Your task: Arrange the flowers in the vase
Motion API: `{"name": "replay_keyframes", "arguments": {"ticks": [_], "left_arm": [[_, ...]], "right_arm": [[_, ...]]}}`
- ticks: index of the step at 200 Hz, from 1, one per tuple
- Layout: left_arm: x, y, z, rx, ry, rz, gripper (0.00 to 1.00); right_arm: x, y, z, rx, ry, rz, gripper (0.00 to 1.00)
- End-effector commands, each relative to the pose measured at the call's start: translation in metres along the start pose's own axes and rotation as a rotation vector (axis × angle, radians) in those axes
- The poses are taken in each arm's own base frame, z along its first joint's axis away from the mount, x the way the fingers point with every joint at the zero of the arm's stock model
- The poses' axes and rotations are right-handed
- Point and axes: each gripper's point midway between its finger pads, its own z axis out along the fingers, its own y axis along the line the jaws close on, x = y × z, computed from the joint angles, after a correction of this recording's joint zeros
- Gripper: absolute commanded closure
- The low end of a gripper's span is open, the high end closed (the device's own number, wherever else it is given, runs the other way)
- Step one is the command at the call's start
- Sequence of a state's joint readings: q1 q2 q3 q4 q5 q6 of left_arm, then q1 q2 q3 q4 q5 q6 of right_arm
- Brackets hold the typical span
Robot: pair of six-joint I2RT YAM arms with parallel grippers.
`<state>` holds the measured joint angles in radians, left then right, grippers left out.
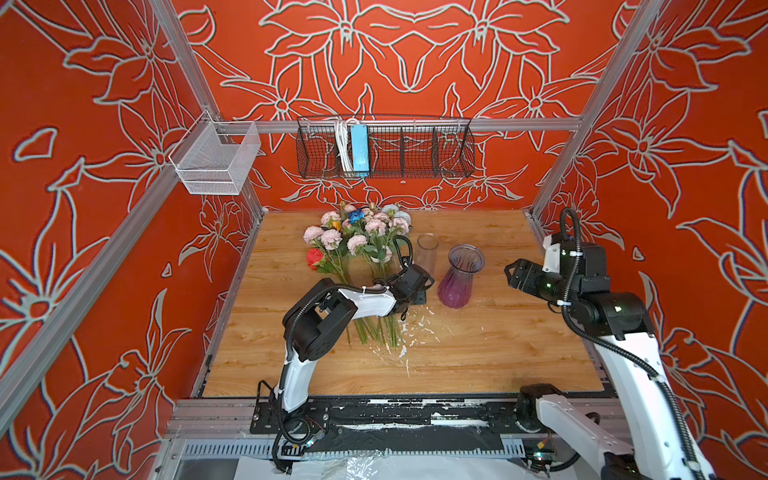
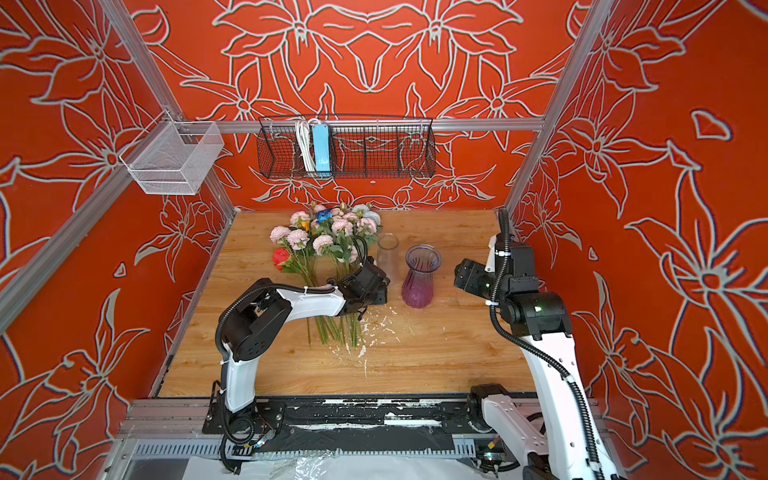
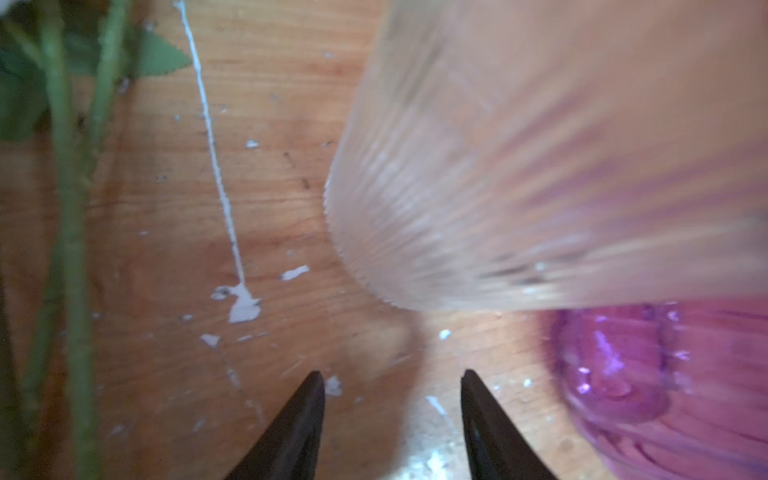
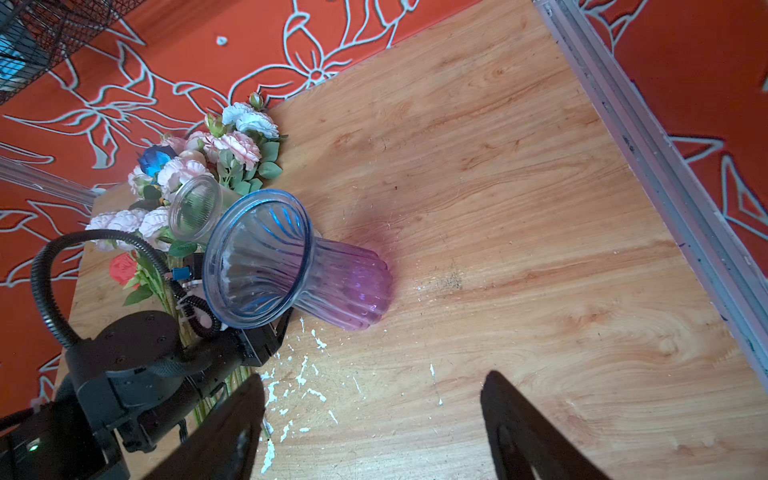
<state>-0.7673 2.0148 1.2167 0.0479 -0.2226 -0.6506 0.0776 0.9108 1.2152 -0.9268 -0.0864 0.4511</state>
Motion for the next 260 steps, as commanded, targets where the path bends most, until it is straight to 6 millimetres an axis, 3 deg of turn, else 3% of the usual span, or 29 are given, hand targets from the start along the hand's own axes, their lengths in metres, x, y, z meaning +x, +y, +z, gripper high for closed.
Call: {"name": "replay_keyframes", "arguments": {"ticks": [1, 73, 113, 144, 184, 260], "left_arm": [[-0.013, -0.004, 0.007, -0.033, -0.077, -0.039, 0.46], [-0.027, -0.005, 0.035, -0.113, -0.105, 0.037, 0.46], [-0.036, 0.003, 0.047, -0.142, -0.111, 0.028, 0.46], [-0.049, 0.009, 0.052, -0.161, -0.115, -0.015, 0.46], [-0.049, 0.014, 0.059, -0.164, -0.071, -0.072, 0.46], [-0.066, 0.006, 0.068, -0.140, -0.002, -0.118, 0.45]], "right_arm": [[-0.009, 0.001, -0.008, -0.006, -0.049, 0.024, 0.17], [-0.008, 0.001, -0.004, -0.014, -0.054, 0.029, 0.16], [-0.007, 0.003, -0.002, -0.024, -0.045, 0.029, 0.16], [-0.003, 0.000, 0.000, -0.019, -0.044, 0.027, 0.16], [0.003, 0.005, 0.005, -0.045, -0.009, 0.030, 0.16], [0.011, 0.017, 0.029, -0.112, 0.067, 0.060, 0.16]]}}
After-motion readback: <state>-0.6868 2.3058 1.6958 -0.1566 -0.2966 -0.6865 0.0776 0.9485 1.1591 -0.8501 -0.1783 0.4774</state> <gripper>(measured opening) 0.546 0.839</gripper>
